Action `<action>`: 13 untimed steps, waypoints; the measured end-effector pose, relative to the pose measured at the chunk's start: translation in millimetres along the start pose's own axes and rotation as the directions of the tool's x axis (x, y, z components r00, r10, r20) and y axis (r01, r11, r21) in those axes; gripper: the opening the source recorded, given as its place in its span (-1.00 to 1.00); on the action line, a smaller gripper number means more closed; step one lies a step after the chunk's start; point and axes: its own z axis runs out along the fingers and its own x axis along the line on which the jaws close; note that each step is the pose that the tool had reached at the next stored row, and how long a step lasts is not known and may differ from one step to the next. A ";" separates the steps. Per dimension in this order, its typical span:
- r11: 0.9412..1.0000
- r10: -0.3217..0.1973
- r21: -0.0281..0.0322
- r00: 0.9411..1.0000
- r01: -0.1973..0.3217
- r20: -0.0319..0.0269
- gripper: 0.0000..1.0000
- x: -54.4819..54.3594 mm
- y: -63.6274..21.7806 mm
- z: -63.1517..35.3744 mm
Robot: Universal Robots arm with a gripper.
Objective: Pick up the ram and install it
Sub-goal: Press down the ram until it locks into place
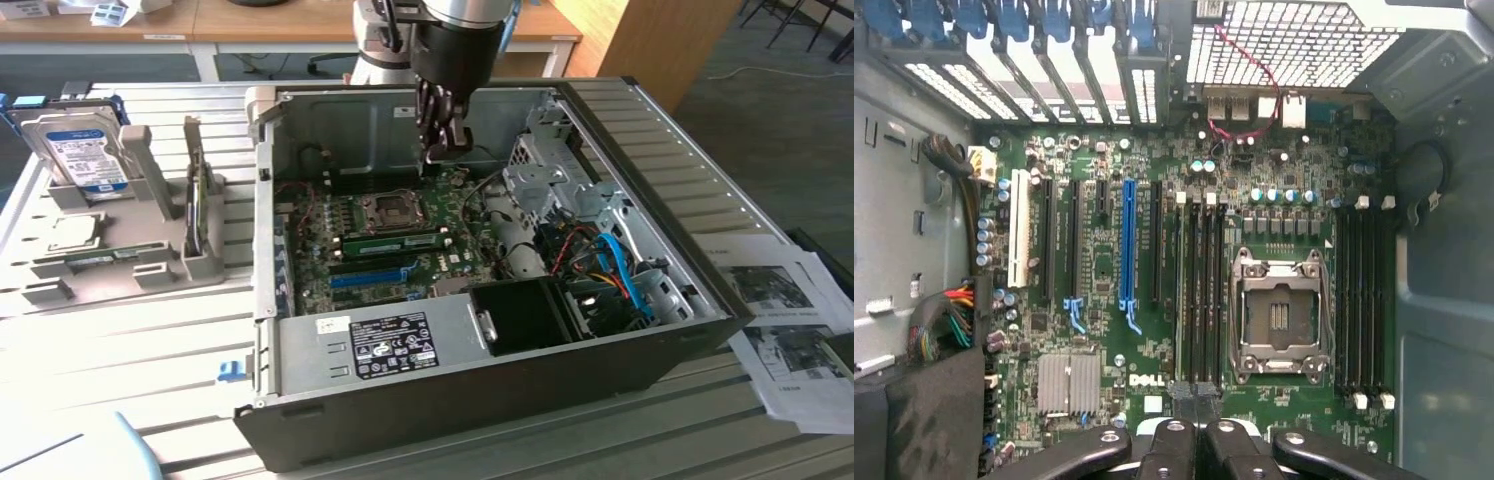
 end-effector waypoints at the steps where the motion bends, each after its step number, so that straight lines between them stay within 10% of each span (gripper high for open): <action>1: 1.000 0.000 0.000 1.000 0.000 0.000 -0.81 0.0 -1.8 0.0; 13: 1.000 0.000 -0.002 1.000 0.000 0.000 -0.81 -0.2 -24.3 -1.0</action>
